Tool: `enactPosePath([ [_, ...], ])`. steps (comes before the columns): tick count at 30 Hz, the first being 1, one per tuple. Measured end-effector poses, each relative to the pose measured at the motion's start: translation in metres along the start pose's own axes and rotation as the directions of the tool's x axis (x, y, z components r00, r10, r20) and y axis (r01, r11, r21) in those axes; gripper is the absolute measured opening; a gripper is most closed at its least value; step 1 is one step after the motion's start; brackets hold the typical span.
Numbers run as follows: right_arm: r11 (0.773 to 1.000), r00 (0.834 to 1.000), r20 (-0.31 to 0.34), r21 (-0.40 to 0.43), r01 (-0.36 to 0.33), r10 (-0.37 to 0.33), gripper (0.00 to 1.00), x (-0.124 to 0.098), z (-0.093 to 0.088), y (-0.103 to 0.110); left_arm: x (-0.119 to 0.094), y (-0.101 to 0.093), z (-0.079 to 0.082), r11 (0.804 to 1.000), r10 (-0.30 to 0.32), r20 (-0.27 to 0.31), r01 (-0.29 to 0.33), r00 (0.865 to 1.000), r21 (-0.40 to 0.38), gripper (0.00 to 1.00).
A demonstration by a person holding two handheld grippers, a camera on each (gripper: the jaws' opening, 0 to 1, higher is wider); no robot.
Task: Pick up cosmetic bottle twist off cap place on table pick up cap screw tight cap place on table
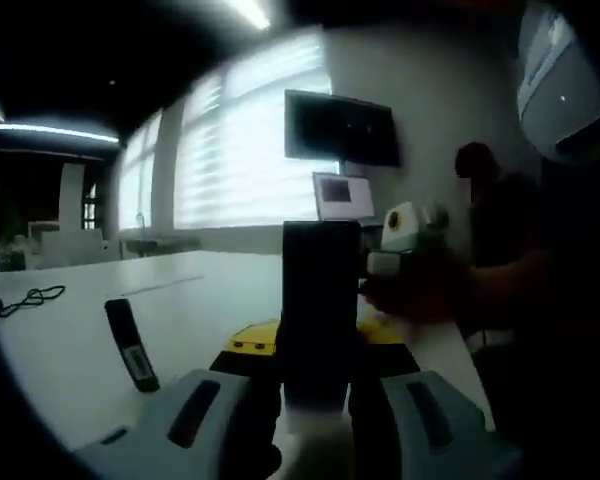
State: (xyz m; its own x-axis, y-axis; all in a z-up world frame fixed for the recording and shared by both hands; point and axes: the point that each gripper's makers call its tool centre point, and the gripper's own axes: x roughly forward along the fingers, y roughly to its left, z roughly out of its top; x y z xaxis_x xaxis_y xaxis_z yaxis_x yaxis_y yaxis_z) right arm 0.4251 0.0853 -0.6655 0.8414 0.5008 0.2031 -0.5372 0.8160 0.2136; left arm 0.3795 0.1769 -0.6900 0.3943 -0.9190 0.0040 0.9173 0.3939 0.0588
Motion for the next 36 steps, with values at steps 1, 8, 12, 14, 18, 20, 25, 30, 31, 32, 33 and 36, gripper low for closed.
enactPosePath([
  [1, 1.0, 1.0, 0.0, 0.0, 0.001, -0.001, 0.23, 0.0, 0.0, 0.0, -0.002, -0.002, -0.005, 1.0, -0.004, -0.02, 0.004, 1.0, 0.015, 0.15],
  [8, 1.0, 1.0, -0.009, -0.001, 0.006, -0.006, 0.22, 0.0, -0.002, -0.001, -0.008, -0.004, -0.01, 1.0, -0.009, -0.033, 0.009, 0.999, -0.027, 0.15],
  [12, 1.0, 1.0, -0.012, 0.001, 0.009, -0.009, 0.22, 0.001, -0.003, -0.001, -0.01, -0.002, -0.011, 0.999, -0.012, -0.032, 0.01, 0.999, -0.038, 0.15],
  [14, 1.0, 1.0, -0.016, 0.0, 0.002, -0.002, 0.22, 0.001, -0.004, 0.0, -0.01, -0.002, -0.011, 0.999, -0.013, -0.031, 0.011, 0.999, -0.042, 0.15],
  [18, 0.999, 0.999, -0.033, -0.005, -0.035, 0.035, 0.22, 0.002, -0.007, 0.009, -0.011, -0.001, -0.011, 0.999, -0.009, -0.023, 0.008, 1.0, -0.037, 0.15],
  [20, 0.995, 0.994, -0.045, 0.031, -0.096, 0.097, 0.23, 0.002, -0.007, 0.021, -0.011, 0.002, -0.012, 1.0, 0.009, -0.02, -0.01, 1.0, -0.022, 0.16],
  [25, 0.954, 0.945, -0.128, 0.038, -0.298, 0.301, 0.25, 0.002, -0.007, 0.056, -0.011, 0.005, -0.016, 0.999, 0.032, -0.029, -0.032, 0.999, -0.009, 0.16],
  [30, 0.876, 0.86, -0.18, 0.029, -0.481, 0.477, 0.28, 0.006, 0.006, 0.095, -0.011, 0.004, -0.021, 1.0, 0.029, -0.058, -0.029, 0.998, -0.002, 0.16],
  [31, 0.851, 0.832, -0.194, 0.023, -0.525, 0.519, 0.29, 0.008, 0.008, 0.104, -0.011, 0.004, -0.021, 1.0, 0.026, -0.06, -0.026, 0.998, -0.004, 0.16],
  [32, 0.827, 0.807, -0.203, 0.025, -0.562, 0.555, 0.3, 0.008, 0.009, 0.11, -0.011, 0.003, -0.021, 1.0, 0.024, -0.06, -0.025, 0.998, -0.006, 0.16],
  [33, 0.803, 0.781, -0.215, 0.029, -0.596, 0.587, 0.3, 0.008, 0.008, 0.117, -0.01, 0.003, -0.021, 1.0, 0.021, -0.061, -0.021, 0.998, -0.004, 0.16],
  [36, 0.739, 0.709, -0.259, 0.03, -0.673, 0.656, 0.3, 0.011, 0.002, 0.13, -0.011, 0.0, -0.021, 1.0, -0.003, -0.065, 0.002, 0.998, -0.019, 0.16],
])
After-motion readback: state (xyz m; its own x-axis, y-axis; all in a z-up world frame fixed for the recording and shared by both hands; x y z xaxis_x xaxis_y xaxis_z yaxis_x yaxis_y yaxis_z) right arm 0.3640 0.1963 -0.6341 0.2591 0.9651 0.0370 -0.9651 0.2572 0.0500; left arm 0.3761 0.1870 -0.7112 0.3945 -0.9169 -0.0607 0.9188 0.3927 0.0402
